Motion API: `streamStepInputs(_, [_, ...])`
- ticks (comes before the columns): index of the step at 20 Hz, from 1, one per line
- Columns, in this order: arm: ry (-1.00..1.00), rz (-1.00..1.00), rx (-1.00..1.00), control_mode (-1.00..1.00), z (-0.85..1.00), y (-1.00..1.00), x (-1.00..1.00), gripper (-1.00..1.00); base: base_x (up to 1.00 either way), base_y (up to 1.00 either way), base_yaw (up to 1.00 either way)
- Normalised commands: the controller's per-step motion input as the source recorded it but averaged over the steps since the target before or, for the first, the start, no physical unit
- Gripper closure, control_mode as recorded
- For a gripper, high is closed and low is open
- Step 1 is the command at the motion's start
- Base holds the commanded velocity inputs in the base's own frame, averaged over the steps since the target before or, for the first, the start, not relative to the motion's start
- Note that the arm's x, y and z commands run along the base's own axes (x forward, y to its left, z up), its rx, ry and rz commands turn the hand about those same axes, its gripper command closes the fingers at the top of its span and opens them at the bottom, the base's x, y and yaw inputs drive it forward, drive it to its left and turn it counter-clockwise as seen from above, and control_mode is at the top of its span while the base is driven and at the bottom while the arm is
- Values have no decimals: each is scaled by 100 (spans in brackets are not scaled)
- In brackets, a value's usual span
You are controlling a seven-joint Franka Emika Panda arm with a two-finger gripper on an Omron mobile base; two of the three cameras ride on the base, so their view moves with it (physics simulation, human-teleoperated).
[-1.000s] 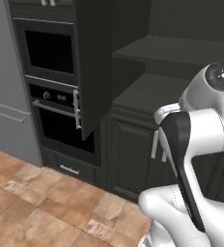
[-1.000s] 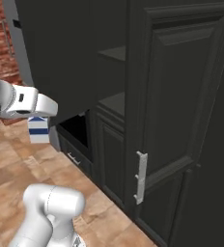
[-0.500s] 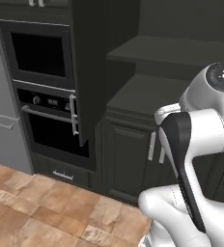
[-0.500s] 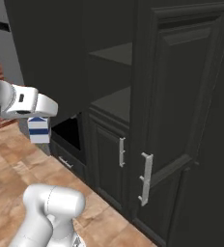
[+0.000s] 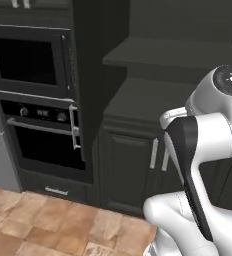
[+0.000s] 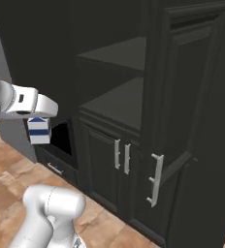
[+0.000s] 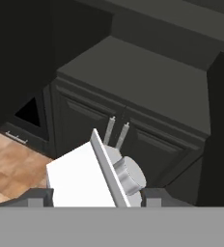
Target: Pick the milk from the counter and place it in the open cabinet.
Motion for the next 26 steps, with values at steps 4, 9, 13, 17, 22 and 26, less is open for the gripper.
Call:
streamStepInputs(4, [0,0,0,100,0,0,0,100,37,32,-31])
streamStepInputs(9, [0,0,0,100,0,0,0,100,35,21,-31])
streamStepInputs(13, [0,0,0,100,0,0,0,100,32,6,-30])
streamStepInputs(17, [0,0,0,100,0,0,0,100,36,0,-30])
streamStepInputs(22, [0,0,0,100,0,0,0,100,42,0,-29])
streamStepInputs(26, [0,0,0,100,0,0,0,100,42,0,-28])
